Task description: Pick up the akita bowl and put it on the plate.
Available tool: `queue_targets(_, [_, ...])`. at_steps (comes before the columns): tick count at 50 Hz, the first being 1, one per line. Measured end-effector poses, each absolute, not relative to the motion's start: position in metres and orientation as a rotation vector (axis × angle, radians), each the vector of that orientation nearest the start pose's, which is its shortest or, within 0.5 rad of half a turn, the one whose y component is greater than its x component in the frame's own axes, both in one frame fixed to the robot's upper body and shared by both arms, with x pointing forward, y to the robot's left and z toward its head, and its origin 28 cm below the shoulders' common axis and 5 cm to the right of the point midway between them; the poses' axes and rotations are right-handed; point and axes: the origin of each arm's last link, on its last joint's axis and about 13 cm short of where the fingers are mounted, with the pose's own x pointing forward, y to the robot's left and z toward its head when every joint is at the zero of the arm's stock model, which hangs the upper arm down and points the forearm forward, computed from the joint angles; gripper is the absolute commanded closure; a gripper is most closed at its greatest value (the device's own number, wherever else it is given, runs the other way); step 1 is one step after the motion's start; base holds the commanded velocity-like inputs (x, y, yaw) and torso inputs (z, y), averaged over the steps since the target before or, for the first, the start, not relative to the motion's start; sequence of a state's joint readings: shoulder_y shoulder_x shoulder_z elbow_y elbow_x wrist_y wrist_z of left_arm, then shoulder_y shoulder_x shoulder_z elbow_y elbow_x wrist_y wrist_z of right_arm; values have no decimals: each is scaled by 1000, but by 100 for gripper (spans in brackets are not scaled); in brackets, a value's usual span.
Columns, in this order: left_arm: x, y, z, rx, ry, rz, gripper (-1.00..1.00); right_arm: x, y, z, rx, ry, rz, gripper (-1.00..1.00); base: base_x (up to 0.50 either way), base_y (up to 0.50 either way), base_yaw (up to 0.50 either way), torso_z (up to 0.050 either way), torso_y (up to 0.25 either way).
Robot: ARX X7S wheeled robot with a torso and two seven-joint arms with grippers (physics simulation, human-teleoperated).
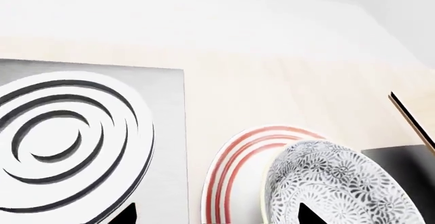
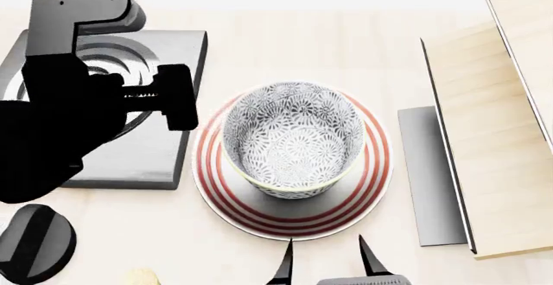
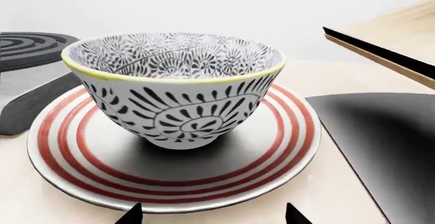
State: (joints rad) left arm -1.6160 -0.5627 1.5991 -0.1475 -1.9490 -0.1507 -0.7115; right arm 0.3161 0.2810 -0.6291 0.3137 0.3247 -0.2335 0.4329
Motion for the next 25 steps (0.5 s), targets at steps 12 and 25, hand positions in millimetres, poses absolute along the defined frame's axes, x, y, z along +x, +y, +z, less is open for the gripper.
queue_targets(12, [308, 190, 270, -84, 260, -143, -100, 249, -75, 14, -87, -52, 43, -100, 0, 0, 0, -1, -1])
queue_targets(25, [284, 206, 278, -50, 179, -113, -100, 244, -80, 22, -115, -49, 17, -100, 0, 0, 0, 0, 0])
